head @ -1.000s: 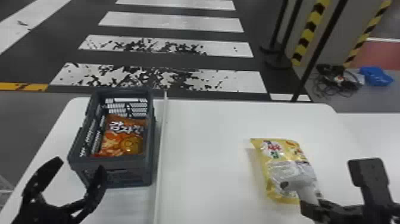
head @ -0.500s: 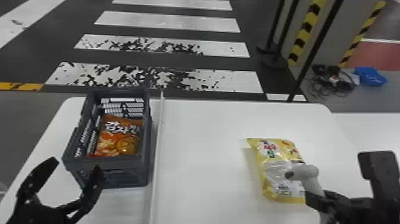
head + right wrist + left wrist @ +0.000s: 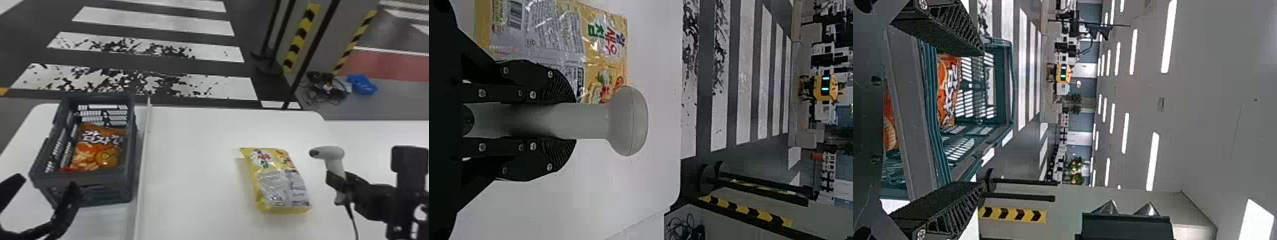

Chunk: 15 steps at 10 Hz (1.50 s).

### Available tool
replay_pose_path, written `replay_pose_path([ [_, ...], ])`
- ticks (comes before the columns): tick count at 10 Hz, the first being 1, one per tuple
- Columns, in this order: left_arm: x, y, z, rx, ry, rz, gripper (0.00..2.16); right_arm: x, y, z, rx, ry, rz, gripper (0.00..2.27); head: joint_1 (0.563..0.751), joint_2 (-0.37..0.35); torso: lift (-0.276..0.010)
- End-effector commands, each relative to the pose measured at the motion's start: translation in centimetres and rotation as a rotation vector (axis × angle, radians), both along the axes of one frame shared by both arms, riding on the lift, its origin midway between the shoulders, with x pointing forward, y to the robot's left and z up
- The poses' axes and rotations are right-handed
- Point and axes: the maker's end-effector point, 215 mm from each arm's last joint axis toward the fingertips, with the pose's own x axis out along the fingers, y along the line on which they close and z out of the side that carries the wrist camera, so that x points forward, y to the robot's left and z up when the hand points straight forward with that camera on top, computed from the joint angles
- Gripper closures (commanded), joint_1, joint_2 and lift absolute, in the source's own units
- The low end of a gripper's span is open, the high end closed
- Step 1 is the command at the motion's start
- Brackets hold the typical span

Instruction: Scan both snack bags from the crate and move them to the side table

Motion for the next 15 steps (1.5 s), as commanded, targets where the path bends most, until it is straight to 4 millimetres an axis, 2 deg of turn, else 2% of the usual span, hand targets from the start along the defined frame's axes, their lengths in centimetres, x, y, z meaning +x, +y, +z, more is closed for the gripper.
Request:
replay_pose_path([
  [1, 0.0, 0.0, 0.0, 0.0, 0.001, -0.001, 0.07, 1.4, -2.9, -0.9, -0.007, -0.05, -0.033, 2.22, 0.695, -0.223, -0.099],
  [2, 0.0, 0.0, -0.2, 0.0, 0.004, 0.0, 0.07, 2.0, -4.4, -2.5, 0.003, -0.047, -0.056, 2.22, 0.695, -0.238, -0.099],
  [5, 0.0, 0.1, -0.1, 0.0, 0.003, 0.002, 0.07, 4.6, -8.5, -5.6, 0.006, -0.056, -0.1, 2.22, 0.695, -0.297, -0.099],
  [9, 0.1, 0.1, -0.1, 0.001, 0.001, 0.004, 0.07, 7.3, -12.2, -9.6, -0.015, 0.027, -0.097, 2.22, 0.695, -0.338, -0.099],
  [12, 0.3, 0.0, 0.0, 0.001, -0.002, 0.003, 0.07, 7.7, -13.0, -11.9, -0.016, 0.043, -0.101, 2.22, 0.695, -0.35, -0.099],
  [15, 0.3, 0.0, 0.0, 0.002, -0.002, 0.002, 0.07, 7.9, -13.4, -12.9, -0.017, 0.045, -0.104, 2.22, 0.695, -0.35, -0.099],
])
